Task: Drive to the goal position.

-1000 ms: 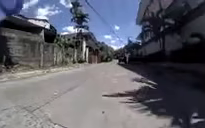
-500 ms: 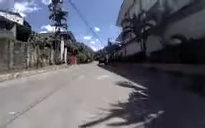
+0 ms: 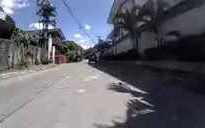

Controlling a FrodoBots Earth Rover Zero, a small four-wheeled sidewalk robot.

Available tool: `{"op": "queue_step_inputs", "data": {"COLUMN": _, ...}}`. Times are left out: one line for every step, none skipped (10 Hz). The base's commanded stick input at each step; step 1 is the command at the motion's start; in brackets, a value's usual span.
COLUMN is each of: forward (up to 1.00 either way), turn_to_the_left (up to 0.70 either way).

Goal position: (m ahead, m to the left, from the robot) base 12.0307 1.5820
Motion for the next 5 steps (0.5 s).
{"op": "queue_step_inputs", "data": {"forward": 1.0, "turn_to_the_left": 0.0}}
{"op": "queue_step_inputs", "data": {"forward": 1.0, "turn_to_the_left": 0.01}}
{"op": "queue_step_inputs", "data": {"forward": 1.0, "turn_to_the_left": 0.03}}
{"op": "queue_step_inputs", "data": {"forward": 1.0, "turn_to_the_left": 0.06}}
{"op": "queue_step_inputs", "data": {"forward": 1.0, "turn_to_the_left": 0.09}}
